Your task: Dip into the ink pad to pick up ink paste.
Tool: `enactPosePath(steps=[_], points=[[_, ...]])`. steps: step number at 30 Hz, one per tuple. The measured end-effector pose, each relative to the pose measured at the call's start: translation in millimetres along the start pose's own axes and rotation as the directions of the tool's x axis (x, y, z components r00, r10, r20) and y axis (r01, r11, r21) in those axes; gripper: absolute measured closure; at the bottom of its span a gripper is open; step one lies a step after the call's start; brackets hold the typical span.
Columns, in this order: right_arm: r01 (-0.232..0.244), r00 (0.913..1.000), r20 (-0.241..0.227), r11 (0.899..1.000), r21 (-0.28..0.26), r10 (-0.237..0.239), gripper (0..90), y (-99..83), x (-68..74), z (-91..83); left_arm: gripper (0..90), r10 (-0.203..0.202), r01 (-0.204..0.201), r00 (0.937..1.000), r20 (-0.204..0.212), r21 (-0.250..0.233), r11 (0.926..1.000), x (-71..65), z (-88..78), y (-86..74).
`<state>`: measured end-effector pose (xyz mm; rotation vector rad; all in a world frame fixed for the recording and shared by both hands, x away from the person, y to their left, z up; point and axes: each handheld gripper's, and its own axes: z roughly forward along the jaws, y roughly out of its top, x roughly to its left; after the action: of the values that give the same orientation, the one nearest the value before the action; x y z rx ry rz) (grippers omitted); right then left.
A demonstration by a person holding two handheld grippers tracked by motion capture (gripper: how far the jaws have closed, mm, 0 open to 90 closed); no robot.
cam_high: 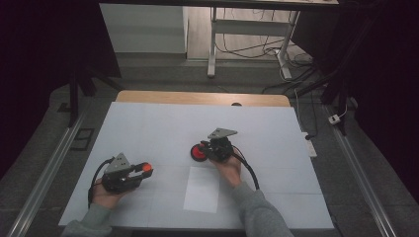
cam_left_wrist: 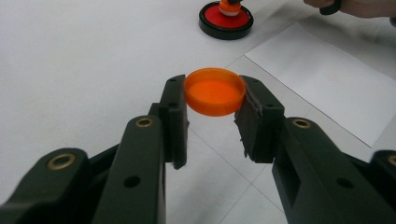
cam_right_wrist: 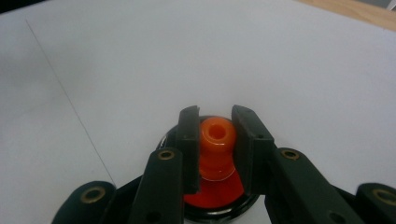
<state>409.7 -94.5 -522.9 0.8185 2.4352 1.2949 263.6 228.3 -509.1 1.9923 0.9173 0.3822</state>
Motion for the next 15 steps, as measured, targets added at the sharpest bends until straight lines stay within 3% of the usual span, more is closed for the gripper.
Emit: enactPosePath(steps=[3, 9, 15], points=[[-0.013, 0.9999, -0.004, 1.000, -0.012, 0.013, 72.6, -1.7, -0.2, 0.9, 64.4, 0.000, 0.000, 1.0000, 0.000, 0.001, 1.0000, -0.2, 0.1, 0.0], [0.034, 0.9990, 0.028, 0.999, 0.009, -0.035, 72.9, -0.6, 4.8, 0.9, 64.4, -0.001, 0.001, 1.0000, -0.004, 0.000, 1.0000, -1.1, 0.0, -0.1], [0.035, 0.9982, 0.049, 0.999, -0.001, -0.035, 73.0, -2.6, 7.9, 0.6, 64.5, 0.002, -0.002, 1.0000, -0.005, 0.002, 1.0000, -1.7, -0.1, 0.0]])
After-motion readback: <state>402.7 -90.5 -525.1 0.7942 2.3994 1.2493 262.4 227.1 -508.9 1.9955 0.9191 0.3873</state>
